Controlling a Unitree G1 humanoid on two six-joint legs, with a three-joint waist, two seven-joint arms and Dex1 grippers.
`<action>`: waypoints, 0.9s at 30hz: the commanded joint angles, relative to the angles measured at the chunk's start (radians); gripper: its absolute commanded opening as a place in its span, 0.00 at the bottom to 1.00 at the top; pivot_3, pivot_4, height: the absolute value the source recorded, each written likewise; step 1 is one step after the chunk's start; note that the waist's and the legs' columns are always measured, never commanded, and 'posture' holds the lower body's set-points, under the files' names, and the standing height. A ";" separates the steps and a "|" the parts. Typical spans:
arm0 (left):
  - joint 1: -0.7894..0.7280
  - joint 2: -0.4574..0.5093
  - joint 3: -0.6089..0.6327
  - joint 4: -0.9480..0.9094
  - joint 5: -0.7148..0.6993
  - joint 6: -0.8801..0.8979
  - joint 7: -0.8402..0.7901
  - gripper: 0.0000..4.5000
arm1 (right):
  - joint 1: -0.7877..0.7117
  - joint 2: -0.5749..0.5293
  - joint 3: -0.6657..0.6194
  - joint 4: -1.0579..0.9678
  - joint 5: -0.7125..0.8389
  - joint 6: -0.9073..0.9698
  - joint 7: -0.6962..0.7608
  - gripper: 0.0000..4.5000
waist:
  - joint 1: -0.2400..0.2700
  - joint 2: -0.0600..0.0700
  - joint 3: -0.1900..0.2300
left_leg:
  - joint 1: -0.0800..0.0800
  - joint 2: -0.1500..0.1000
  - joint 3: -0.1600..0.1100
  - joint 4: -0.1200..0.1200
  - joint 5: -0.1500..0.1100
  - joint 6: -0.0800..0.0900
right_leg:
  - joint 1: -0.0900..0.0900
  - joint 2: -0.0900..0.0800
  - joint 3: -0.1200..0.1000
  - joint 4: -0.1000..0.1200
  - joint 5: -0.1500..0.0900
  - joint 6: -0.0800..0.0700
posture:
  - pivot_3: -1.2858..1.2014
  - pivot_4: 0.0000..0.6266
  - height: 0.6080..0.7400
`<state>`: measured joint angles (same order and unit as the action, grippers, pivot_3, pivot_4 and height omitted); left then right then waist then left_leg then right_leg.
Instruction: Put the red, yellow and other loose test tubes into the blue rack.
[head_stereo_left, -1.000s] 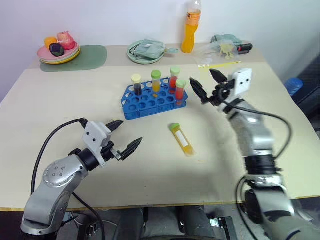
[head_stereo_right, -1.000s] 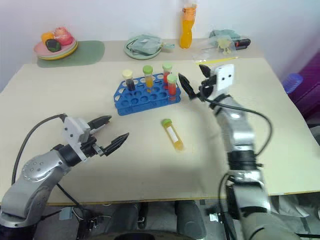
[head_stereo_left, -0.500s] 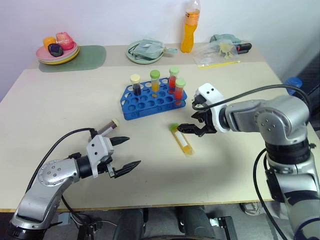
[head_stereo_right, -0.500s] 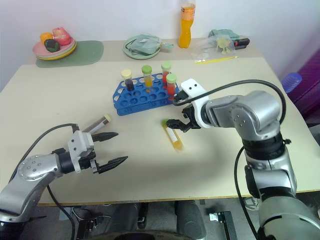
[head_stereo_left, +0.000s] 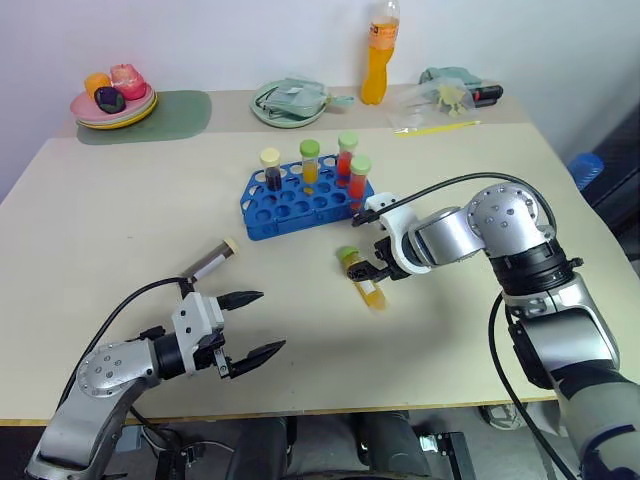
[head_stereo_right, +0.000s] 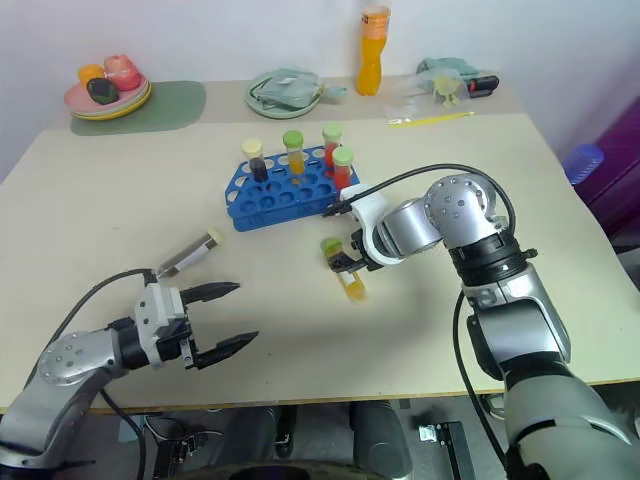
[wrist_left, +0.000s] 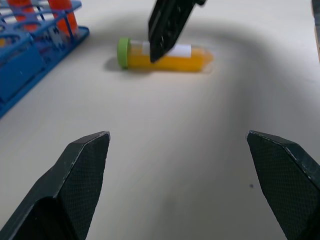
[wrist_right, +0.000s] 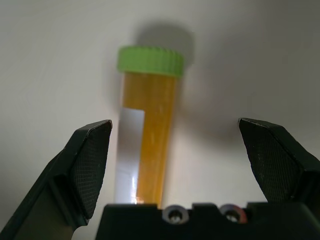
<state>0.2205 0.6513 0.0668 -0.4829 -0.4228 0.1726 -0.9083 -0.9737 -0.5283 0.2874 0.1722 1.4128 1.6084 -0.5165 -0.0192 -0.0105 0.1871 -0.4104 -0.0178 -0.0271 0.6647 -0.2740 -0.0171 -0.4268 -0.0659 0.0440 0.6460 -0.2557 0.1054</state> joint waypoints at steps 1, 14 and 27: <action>-0.002 0.003 0.019 -0.054 -0.016 0.013 0.021 1.00 | -0.030 0.009 -0.002 0.022 0.105 0.006 -0.112 0.82 | 0.000 0.000 0.000 | 0.000 0.000 0.000 0.000 0.000 0.000 | 0.000 0.001 0.000 0.000 0.000 0.000 | 0.52 0.24 0.92; -0.014 -0.014 0.063 -0.065 -0.021 0.039 0.089 1.00 | 0.015 -0.007 -0.110 -0.441 -0.098 -0.305 0.204 0.18 | 0.000 0.001 0.000 | -0.002 0.001 -0.001 0.000 0.000 0.001 | -0.002 0.004 -0.001 0.000 0.000 0.001 | 0.52 0.24 0.92; -0.150 -0.202 0.064 -0.021 -0.025 0.052 0.285 1.00 | 0.199 0.384 -0.041 0.028 -0.971 -1.437 0.641 0.18 | -0.002 -0.002 -0.001 | 0.002 0.001 0.000 0.000 0.000 0.000 | 0.000 0.005 -0.001 0.003 0.000 0.001 | 0.52 0.24 0.92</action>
<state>0.0777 0.4623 0.1242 -0.4846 -0.4263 0.2297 -0.6475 -0.7550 -0.1805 0.2690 0.1563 0.5092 0.2994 0.1028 -0.0215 -0.0129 0.1858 -0.4093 -0.0166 -0.0272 0.6650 -0.2739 -0.0173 -0.4277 -0.0608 0.0432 0.6487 -0.2558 0.1067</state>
